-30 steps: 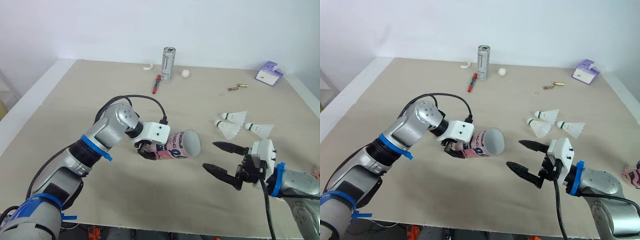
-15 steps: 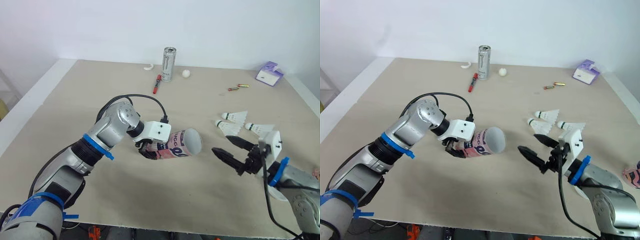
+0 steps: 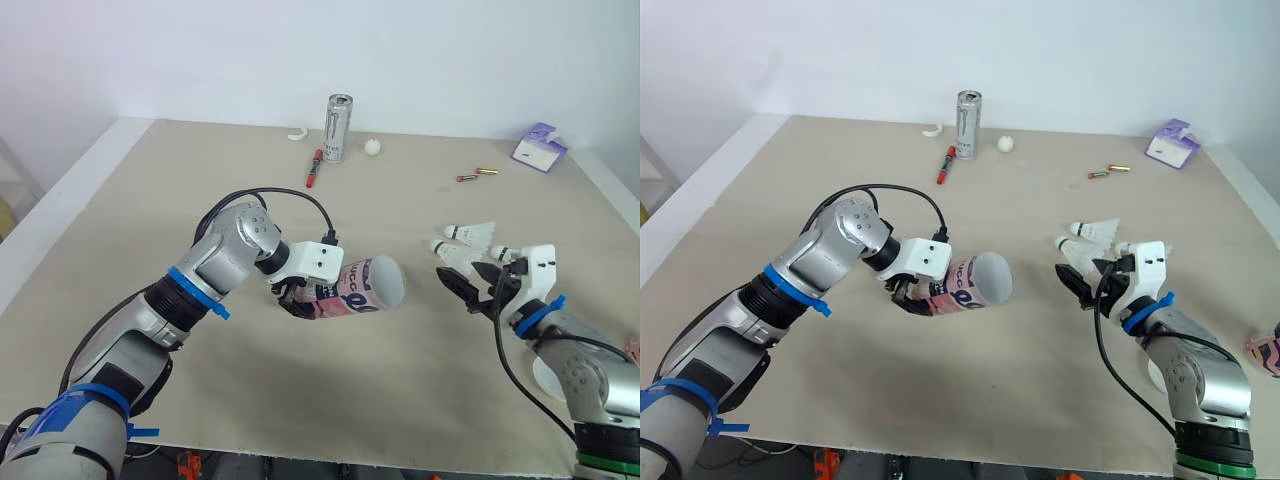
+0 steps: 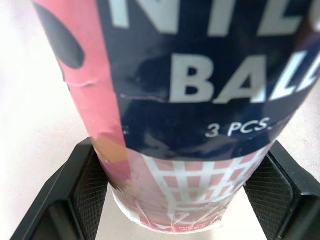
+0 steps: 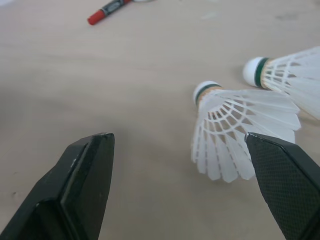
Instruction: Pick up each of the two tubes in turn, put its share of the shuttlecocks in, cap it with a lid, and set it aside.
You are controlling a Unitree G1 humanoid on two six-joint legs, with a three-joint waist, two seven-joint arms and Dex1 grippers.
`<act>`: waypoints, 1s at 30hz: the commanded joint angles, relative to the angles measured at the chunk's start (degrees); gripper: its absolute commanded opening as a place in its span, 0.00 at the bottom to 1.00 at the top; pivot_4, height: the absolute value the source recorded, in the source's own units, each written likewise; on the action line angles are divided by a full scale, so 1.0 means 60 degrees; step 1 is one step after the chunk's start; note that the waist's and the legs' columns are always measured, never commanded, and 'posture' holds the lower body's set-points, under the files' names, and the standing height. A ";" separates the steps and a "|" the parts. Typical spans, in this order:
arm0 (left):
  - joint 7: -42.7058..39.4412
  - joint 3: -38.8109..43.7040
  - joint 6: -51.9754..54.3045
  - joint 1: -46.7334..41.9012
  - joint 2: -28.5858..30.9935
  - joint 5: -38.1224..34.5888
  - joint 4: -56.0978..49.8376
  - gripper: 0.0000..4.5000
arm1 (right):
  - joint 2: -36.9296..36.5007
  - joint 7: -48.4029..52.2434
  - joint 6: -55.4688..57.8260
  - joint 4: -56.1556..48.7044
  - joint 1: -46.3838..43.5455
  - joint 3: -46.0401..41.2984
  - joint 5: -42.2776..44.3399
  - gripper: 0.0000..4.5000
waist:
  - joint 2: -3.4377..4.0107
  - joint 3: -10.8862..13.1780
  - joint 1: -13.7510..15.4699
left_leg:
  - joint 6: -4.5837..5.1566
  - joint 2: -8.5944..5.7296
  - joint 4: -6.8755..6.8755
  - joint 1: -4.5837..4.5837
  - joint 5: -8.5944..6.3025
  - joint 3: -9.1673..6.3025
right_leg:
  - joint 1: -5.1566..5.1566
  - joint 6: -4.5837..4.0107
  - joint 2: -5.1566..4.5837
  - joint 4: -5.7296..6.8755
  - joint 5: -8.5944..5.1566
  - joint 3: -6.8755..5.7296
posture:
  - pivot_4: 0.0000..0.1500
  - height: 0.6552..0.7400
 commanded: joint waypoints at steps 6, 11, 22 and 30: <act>0.0003 -0.0113 0.0154 -0.0076 0.0019 0.0054 -0.0168 0.82 | 0.0293 -0.0451 0.0274 0.0823 -0.1090 -0.0036 -0.0122 1.00 | 0.0004 -0.0002 0.0006 | 0.0000 -0.0001 -0.0002 -0.0005 0.0000 -0.0004 | 0.0000 0.0016 0.0007 0.0000 0.0007 0.0006 | 1.00 1.00; 0.0067 -0.0104 0.0184 -0.0063 0.0036 0.0097 -0.0101 0.81 | 0.0449 -0.0641 0.0216 0.1340 -0.1500 0.0127 -0.0379 0.77 | 0.0007 -0.0002 -0.0006 | 0.0001 -0.0001 -0.0005 -0.0003 0.0000 0.0000 | -0.0001 0.0033 0.0009 0.0000 0.0017 0.0012 | 1.00 1.00; 0.0159 -0.0105 0.0124 -0.0062 0.0027 0.0122 0.0055 0.81 | 0.0552 -0.0478 -0.0079 0.1849 -0.1935 0.0313 -0.0935 0.01 | 0.0009 -0.0002 -0.0011 | 0.0003 0.0001 -0.0003 0.0000 0.0001 0.0003 | -0.0001 0.0029 0.0017 0.0000 0.0020 0.0024 | 1.00 1.00; 0.0148 -0.0079 0.0050 -0.0135 0.0007 0.0111 0.0309 0.81 | -0.0236 0.0058 -0.0482 0.0095 -0.1143 0.0581 -0.1542 0.01 | 0.0014 -0.0005 0.0004 | 0.0004 -0.0003 -0.0003 -0.0002 0.0002 -0.0001 | 0.0000 0.0031 0.0017 0.0001 0.0019 0.0024 | 1.00 1.00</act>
